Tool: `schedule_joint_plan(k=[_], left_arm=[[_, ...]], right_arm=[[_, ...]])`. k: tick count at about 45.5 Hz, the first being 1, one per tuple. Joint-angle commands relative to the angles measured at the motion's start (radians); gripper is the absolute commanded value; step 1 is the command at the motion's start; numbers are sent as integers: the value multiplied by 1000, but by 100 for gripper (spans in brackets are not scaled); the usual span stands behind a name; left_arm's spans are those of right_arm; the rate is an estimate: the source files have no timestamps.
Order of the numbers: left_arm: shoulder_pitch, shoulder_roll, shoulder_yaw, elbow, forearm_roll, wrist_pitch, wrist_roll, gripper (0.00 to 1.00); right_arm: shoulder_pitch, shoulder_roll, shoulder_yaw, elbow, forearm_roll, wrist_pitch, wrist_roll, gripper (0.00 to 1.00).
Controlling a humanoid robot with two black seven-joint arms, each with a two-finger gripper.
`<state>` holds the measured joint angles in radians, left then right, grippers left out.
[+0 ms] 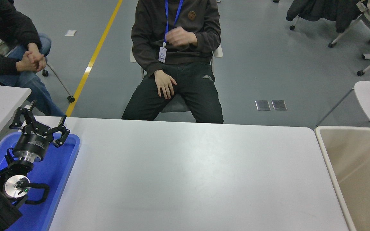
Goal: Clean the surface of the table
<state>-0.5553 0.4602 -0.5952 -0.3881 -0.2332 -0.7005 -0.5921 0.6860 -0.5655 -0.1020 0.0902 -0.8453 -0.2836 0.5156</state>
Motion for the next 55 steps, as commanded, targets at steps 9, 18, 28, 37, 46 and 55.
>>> schedule_joint_plan(k=[9,18,28,37,46,55], left_arm=[[0,0,0,0,0,1,0,100],[0,0,0,0,0,1,0,100],[0,0,0,0,0,1,0,100],[0,0,0,0,0,1,0,100],[0,0,0,0,0,1,0,100],[0,0,0,0,0,1,0,100]], right_arm=[[-49,62,-27,-101,60,41,-54,0],[-106,62,-35,-101,156,41,-69,0],[-121,64,-30,-101,173,41,-69,0],[-121,64,-36,-101,193,40,-66,0],[-120,64,-39,-99,193,40,-65,16],[-95,64,-22,-99,227,40,-60,99]])
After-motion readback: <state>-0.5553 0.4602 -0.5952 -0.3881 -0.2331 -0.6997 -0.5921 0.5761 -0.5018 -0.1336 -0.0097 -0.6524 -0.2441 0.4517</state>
